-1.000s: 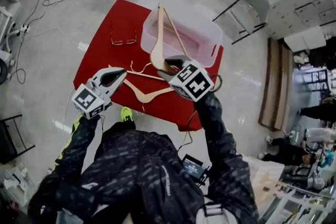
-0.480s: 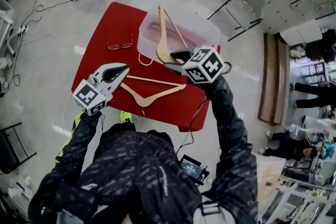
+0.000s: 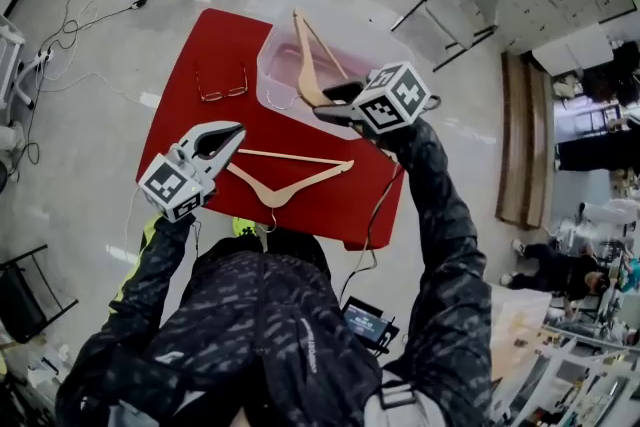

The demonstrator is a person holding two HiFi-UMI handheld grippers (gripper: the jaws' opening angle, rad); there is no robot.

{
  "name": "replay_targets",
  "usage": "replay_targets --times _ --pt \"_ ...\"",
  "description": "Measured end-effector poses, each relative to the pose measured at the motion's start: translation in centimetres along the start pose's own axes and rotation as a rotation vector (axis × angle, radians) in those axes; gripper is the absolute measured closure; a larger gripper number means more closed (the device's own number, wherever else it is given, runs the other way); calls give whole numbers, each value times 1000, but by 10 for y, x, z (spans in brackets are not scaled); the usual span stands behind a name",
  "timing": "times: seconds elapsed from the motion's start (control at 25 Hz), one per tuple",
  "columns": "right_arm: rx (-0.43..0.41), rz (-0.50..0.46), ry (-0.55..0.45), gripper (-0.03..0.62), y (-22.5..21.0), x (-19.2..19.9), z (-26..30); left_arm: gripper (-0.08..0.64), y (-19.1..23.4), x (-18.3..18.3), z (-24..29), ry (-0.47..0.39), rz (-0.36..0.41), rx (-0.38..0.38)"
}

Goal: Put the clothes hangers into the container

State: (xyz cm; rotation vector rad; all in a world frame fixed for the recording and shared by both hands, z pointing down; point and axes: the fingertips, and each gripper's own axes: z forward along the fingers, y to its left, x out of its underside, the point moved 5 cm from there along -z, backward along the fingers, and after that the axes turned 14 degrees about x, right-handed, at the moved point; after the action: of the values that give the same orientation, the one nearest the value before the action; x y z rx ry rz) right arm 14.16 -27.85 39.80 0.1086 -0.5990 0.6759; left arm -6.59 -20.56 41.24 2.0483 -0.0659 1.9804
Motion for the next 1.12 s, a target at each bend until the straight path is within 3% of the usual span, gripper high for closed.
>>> replay_targets --times 0.24,0.72,1.12 --pt "-75 56 39 411 -28 -5 2 548 6 -3 11 7 -4 -7" --pt "-184 76 67 411 -63 -6 29 548 23 2 33 28 -16 -54" --pt "-223 102 79 411 -87 -1 43 548 21 8 54 43 -27 -72"
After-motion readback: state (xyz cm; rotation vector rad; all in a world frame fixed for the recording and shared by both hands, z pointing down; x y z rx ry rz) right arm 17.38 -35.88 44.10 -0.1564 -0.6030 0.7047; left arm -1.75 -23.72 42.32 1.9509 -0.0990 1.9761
